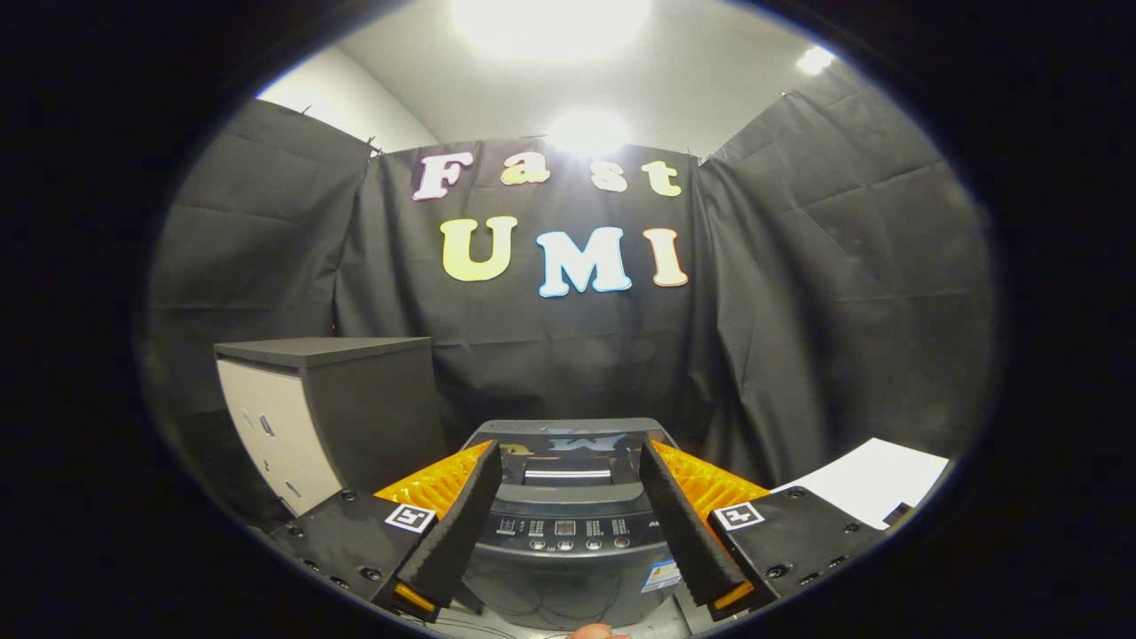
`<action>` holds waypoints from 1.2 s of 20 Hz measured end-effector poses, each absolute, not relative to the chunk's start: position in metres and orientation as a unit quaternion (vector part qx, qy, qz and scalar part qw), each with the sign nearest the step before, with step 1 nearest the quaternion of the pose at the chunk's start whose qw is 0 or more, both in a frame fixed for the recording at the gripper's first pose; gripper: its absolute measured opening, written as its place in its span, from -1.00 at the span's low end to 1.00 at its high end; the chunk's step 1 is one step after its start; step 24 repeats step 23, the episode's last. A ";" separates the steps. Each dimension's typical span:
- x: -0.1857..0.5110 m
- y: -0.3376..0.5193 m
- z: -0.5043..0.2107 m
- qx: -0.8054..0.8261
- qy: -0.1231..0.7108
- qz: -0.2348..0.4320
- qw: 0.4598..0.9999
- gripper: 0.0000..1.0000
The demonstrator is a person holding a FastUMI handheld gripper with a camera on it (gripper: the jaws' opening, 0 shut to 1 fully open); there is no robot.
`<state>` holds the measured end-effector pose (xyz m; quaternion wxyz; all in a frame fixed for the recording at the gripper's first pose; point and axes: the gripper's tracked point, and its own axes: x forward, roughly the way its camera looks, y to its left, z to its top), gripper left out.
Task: Put the clothes into the washing machine and then close the washing machine lid.
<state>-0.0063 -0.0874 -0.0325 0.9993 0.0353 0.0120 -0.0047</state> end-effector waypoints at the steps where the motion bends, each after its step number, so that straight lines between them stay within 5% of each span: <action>1: -0.021 -0.090 -0.038 0.039 0.010 -0.002 0.999 0.96; 11: -0.120 -0.082 -0.099 0.074 0.031 0.012 0.997 0.95; 24: -0.128 -0.085 -0.108 0.067 0.033 0.003 0.997 0.95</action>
